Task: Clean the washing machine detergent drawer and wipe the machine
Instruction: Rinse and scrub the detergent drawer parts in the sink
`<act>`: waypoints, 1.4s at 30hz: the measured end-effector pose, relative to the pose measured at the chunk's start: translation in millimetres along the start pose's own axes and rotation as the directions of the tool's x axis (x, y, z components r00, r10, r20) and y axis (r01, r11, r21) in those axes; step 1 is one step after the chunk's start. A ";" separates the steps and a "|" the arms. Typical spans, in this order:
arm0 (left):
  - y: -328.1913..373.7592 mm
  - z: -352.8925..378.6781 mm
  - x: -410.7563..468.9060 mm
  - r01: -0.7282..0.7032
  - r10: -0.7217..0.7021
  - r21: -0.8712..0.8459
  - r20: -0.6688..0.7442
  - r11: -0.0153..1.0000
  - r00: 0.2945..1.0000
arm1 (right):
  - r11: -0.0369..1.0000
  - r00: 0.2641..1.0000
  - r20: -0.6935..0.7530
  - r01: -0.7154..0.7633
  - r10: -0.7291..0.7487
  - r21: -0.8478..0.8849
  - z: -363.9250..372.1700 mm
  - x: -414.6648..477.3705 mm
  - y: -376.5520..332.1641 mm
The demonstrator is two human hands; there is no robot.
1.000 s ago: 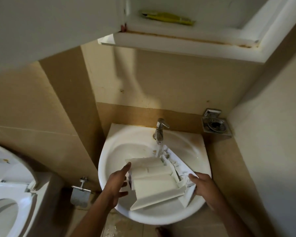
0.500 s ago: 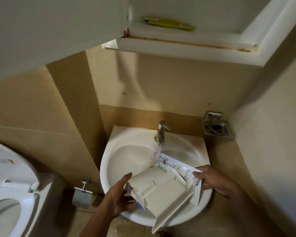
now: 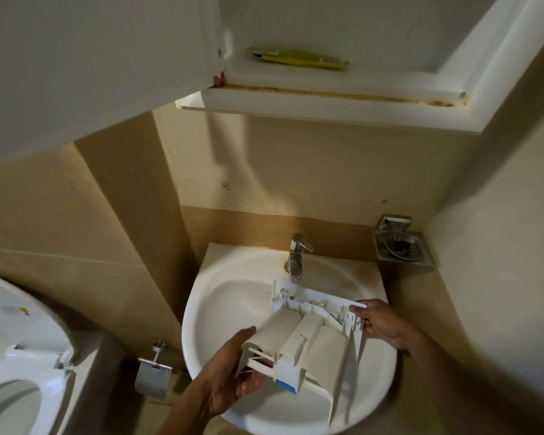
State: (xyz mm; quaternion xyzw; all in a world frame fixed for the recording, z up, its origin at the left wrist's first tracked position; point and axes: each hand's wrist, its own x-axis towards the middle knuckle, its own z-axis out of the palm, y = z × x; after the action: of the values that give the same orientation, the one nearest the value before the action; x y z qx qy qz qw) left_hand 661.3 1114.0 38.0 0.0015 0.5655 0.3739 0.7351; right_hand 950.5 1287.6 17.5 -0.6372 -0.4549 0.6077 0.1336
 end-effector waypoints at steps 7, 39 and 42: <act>-3.4 27.5 1.2 0.060 -0.055 -0.062 0.083 0.996 0.995 | 0.990 0.979 -0.196 0.082 -0.060 0.110 40.7 -20.2 13.6; 0.8 -17.1 -2.0 0.004 0.038 -0.255 0.159 0.967 0.987 | 0.653 0.945 0.308 -0.304 0.112 0.694 106.2 -80.2 -9.2; 3.1 -15.9 -8.7 -0.042 0.092 -0.291 0.162 0.956 0.983 | 0.681 0.935 0.339 -0.316 0.105 0.660 112.7 -79.3 -13.7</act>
State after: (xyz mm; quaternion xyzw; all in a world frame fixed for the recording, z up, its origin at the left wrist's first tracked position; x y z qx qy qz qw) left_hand 645.7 1104.7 40.8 -0.0532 0.4388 0.4750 0.7610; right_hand 855.9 1193.2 53.7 -0.4955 -0.1246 0.8279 0.2311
